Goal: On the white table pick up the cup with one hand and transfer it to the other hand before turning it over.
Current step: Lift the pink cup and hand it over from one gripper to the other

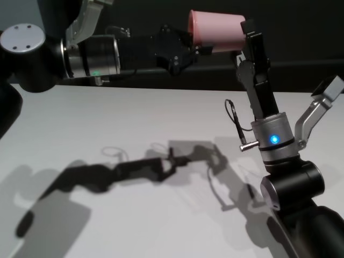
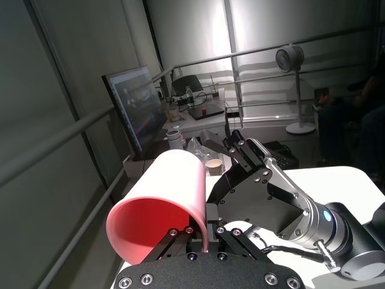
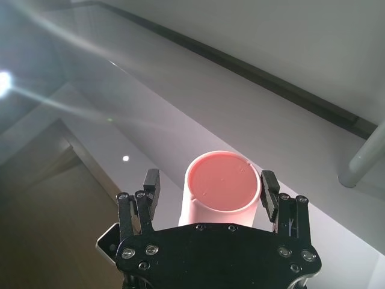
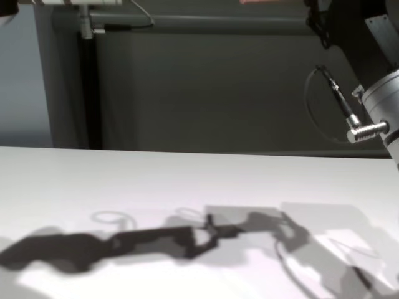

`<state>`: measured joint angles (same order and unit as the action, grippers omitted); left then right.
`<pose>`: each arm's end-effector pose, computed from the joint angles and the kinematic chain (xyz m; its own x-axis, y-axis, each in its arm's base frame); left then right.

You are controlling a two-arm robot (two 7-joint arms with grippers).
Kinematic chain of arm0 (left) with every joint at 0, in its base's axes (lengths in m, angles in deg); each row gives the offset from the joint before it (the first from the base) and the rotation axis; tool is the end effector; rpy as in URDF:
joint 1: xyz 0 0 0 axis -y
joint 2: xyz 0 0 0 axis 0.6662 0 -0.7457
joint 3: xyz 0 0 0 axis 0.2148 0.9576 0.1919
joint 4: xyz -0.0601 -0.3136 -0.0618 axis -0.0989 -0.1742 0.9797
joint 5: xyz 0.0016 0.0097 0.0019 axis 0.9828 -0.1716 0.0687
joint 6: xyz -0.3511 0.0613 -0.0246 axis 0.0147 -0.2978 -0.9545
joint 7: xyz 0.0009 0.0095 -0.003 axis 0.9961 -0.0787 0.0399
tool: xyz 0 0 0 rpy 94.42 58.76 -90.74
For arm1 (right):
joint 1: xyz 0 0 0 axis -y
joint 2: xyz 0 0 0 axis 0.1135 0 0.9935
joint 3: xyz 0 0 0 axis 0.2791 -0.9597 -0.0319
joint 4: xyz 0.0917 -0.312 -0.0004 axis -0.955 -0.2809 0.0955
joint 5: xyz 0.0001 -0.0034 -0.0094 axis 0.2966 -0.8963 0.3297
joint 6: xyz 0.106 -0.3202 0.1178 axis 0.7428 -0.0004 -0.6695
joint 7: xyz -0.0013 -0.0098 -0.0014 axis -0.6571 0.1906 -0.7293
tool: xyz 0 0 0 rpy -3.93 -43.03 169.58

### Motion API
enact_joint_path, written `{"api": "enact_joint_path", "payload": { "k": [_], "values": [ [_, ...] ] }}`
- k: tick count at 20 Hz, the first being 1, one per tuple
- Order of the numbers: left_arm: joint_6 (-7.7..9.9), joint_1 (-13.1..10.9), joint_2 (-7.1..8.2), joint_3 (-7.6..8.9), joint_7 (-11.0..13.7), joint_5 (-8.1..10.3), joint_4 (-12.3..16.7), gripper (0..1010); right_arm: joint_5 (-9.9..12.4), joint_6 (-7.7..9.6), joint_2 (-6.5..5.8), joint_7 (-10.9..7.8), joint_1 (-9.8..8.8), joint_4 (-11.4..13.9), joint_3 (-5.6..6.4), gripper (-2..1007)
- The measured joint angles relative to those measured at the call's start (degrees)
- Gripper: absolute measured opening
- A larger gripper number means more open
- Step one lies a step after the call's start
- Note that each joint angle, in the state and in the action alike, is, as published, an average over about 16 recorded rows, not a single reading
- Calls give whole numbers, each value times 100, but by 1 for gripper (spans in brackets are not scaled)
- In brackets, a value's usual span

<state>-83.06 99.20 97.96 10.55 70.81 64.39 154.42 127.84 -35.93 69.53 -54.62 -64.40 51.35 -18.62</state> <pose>0.5708 -0.0139 -0.1328 0.9666 0.1566 0.2026 -0.1740 0.9822 0.0710 0.4690 0.0772 -0.3156 0.7296 0.0866 -0.6784 0.6198 0.3355 0.7094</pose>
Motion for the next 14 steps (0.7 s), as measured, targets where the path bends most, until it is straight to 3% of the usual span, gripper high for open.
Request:
{"api": "enact_joint_path", "payload": {
  "k": [14],
  "values": [
    [3,-1,0,0,0,-6,0,50,201,-158,19,67,184,-177,-126,1000]
  ]
}}
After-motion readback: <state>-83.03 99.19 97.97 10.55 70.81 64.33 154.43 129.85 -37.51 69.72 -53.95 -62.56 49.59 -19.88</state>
